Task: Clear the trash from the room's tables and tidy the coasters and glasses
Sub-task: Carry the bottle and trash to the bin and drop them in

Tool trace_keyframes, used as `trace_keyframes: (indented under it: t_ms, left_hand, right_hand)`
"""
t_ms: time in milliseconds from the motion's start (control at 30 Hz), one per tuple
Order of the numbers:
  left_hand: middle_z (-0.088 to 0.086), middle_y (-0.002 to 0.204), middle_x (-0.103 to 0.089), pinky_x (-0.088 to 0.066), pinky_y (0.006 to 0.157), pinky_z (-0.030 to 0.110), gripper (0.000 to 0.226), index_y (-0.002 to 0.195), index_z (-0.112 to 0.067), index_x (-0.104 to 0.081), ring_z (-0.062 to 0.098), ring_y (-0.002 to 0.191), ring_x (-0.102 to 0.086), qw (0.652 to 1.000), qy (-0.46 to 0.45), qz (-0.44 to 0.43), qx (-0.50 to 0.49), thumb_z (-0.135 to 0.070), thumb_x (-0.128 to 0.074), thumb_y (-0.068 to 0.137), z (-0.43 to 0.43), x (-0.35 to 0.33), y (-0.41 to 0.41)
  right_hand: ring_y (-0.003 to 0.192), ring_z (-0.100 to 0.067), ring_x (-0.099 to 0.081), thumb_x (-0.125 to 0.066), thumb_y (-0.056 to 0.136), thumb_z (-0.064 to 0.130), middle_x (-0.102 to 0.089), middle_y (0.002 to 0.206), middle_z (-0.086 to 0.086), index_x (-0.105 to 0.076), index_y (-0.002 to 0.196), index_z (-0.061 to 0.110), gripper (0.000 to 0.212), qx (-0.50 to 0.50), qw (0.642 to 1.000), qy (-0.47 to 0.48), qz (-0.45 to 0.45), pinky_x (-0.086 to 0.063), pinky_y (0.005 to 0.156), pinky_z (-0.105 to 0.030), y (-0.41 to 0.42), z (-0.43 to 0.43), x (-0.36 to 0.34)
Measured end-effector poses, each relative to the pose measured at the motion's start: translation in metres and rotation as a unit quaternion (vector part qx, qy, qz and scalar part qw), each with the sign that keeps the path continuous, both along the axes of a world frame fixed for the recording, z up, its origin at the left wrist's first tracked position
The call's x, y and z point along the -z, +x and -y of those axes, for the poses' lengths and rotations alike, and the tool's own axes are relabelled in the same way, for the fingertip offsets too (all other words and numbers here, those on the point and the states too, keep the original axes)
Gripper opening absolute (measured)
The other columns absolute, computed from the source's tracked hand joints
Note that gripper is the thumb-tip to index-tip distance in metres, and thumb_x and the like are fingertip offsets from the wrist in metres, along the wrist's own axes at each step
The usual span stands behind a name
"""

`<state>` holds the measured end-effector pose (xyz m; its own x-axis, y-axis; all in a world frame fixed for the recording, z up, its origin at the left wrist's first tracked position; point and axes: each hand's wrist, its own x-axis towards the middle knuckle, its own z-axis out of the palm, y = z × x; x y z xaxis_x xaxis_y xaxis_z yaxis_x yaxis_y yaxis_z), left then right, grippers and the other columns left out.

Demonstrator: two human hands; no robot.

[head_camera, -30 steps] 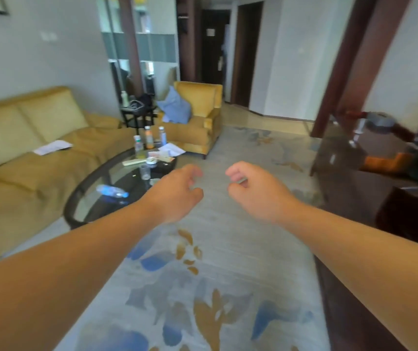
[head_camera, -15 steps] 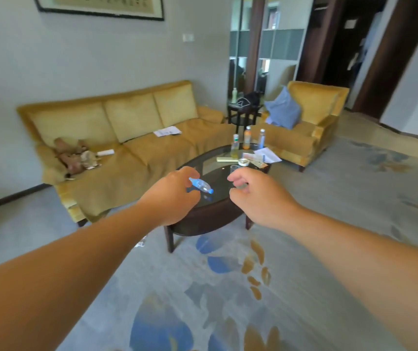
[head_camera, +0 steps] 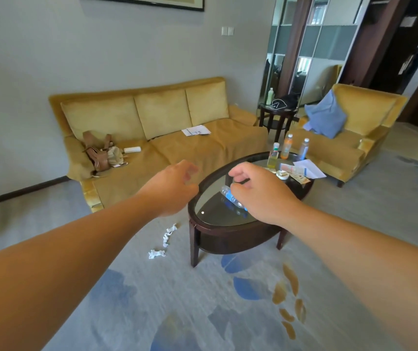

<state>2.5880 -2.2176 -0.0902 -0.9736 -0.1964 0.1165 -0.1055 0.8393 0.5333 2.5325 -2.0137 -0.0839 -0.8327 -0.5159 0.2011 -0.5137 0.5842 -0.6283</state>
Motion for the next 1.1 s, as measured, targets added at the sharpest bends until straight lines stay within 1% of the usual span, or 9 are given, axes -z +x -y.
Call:
trace_keyframes:
  t_ms: [67, 200, 333, 467, 633, 767, 833, 967, 1100]
  left_hand:
    - [-0.008, 0.117, -0.056, -0.039, 0.076, 0.025, 0.042, 0.130, -0.031, -0.046, 0.012, 0.098, -0.054, 1.000, -0.002, 0.002, -0.007, -0.034, -0.052, 0.089, 0.023, 0.001, -0.015]
    - [-0.007, 0.117, -0.056, -0.039, 0.078, 0.027, 0.042, 0.131, -0.030, -0.046, 0.013, 0.100, -0.054, 1.000, 0.008, 0.015, -0.018, -0.035, -0.053, 0.089, 0.058, 0.016, -0.044]
    - [-0.007, 0.117, -0.055, -0.041, 0.080, 0.027, 0.043, 0.131, -0.031, -0.046, 0.013, 0.100, -0.055, 0.998, 0.033, 0.031, -0.036, -0.034, -0.054, 0.088, 0.090, 0.036, -0.076]
    - [-0.008, 0.114, -0.055, -0.040, 0.077, 0.025, 0.041, 0.128, -0.031, -0.048, 0.011, 0.098, -0.055, 0.996, 0.039, 0.040, -0.066, -0.034, -0.055, 0.088, 0.128, 0.048, -0.116]
    - [-0.008, 0.112, -0.055, -0.047, 0.083, 0.031, 0.041, 0.128, -0.032, -0.048, 0.014, 0.101, -0.055, 0.990, 0.037, 0.064, -0.124, -0.033, -0.055, 0.088, 0.176, 0.049, -0.174]
    - [-0.010, 0.112, -0.055, -0.051, 0.084, 0.036, 0.040, 0.126, -0.035, -0.048, 0.014, 0.101, -0.055, 0.984, 0.043, 0.067, -0.158, -0.034, -0.054, 0.087, 0.209, 0.049, -0.214]
    - [-0.009, 0.112, -0.055, -0.051, 0.085, 0.036, 0.040, 0.126, -0.035, -0.048, 0.014, 0.101, -0.055, 0.982, 0.049, 0.073, -0.166, -0.034, -0.055, 0.087, 0.222, 0.053, -0.229]
    - [-0.007, 0.114, -0.055, -0.050, 0.089, 0.038, 0.040, 0.128, -0.033, -0.048, 0.016, 0.104, -0.055, 0.980, 0.051, 0.091, -0.172, -0.032, -0.054, 0.088, 0.250, 0.064, -0.252]
    - [-0.007, 0.115, -0.054, -0.050, 0.088, 0.036, 0.040, 0.129, -0.032, -0.047, 0.016, 0.104, -0.054, 0.976, 0.065, 0.108, -0.177, -0.031, -0.054, 0.089, 0.289, 0.080, -0.276]
  right_hand:
    - [0.096, -0.006, -0.056, -0.052, 0.087, 0.032, -0.058, 0.113, 0.010, -0.055, 0.116, 0.031, 0.029, -0.009, 1.000, 0.007, -0.001, -0.046, 0.081, -0.028, -0.015, 0.023, 0.002]
    - [0.098, -0.007, -0.056, -0.051, 0.087, 0.033, -0.057, 0.115, 0.010, -0.054, 0.118, 0.030, 0.031, -0.039, 0.999, 0.029, 0.005, -0.047, 0.084, -0.032, -0.047, 0.065, 0.008]
    - [0.096, -0.005, -0.055, -0.051, 0.087, 0.032, -0.055, 0.114, 0.011, -0.054, 0.118, 0.030, 0.031, -0.064, 0.997, 0.038, 0.009, -0.043, 0.079, -0.028, -0.087, 0.104, 0.020]
    - [0.100, -0.007, -0.055, -0.051, 0.088, 0.031, -0.055, 0.117, 0.010, -0.054, 0.120, 0.028, 0.032, -0.098, 0.994, 0.041, 0.023, -0.044, 0.083, -0.029, -0.139, 0.146, 0.033]
    - [0.101, -0.008, -0.054, -0.050, 0.088, 0.035, -0.054, 0.117, 0.012, -0.052, 0.120, 0.032, 0.032, -0.139, 0.989, 0.024, 0.043, -0.040, 0.074, -0.027, -0.216, 0.204, 0.043]
    - [0.100, -0.009, -0.054, -0.050, 0.087, 0.038, -0.054, 0.117, 0.012, -0.051, 0.120, 0.032, 0.034, -0.168, 0.984, 0.024, 0.048, -0.045, 0.079, -0.031, -0.266, 0.247, 0.050]
    - [0.099, -0.008, -0.053, -0.050, 0.087, 0.037, -0.054, 0.118, 0.011, -0.052, 0.122, 0.030, 0.035, -0.180, 0.982, 0.020, 0.051, -0.044, 0.079, -0.030, -0.285, 0.265, 0.055]
    - [0.103, -0.010, -0.054, -0.050, 0.087, 0.036, -0.055, 0.121, 0.008, -0.052, 0.124, 0.028, 0.037, -0.193, 0.979, 0.034, 0.064, -0.047, 0.087, -0.035, -0.313, 0.299, 0.066]
    - [0.102, -0.010, -0.054, -0.050, 0.088, 0.034, -0.055, 0.121, 0.008, -0.052, 0.124, 0.028, 0.036, -0.190, 0.978, 0.043, 0.078, -0.047, 0.085, -0.034, -0.338, 0.337, 0.082]
